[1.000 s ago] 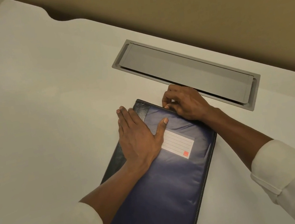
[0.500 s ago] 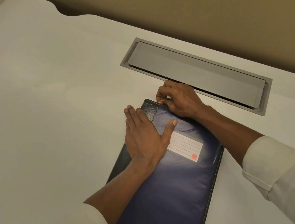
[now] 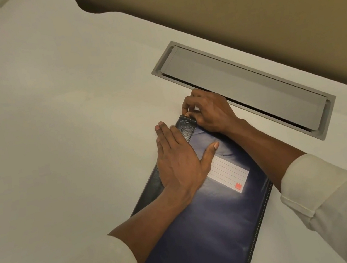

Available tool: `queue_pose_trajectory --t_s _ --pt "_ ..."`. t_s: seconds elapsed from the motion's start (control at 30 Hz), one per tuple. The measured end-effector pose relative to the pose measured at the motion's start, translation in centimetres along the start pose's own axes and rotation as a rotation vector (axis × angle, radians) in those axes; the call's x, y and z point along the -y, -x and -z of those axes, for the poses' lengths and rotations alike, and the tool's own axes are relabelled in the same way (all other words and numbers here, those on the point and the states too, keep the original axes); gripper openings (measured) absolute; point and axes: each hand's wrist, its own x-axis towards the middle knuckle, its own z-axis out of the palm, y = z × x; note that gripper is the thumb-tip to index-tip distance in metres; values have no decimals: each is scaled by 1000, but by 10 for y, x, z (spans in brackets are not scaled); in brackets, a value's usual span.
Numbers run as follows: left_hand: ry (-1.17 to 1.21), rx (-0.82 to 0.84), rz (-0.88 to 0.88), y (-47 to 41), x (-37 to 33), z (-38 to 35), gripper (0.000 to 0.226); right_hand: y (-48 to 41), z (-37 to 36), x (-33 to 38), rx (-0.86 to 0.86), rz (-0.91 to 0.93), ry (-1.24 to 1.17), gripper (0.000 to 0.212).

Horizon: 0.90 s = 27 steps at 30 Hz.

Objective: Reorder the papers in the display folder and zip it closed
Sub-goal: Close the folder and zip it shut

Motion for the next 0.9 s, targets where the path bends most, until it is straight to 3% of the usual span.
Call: queue_pose_trajectory --t_s 0.23,0.5,0.73,0.9 --pt "-10 13 5 -1 1 -3 137 2 0 3 12 -57 -48 8" --pt "-20 -4 -27 1 0 -3 126 29 8 10 -32 -339 -209 9" --pt "-6 -22 -97 4 9 -1 123 141 8 43 -269 -550 -10 28" --pt "21 23 -270 4 42 9 123 222 -14 91 -346 -667 105 42"
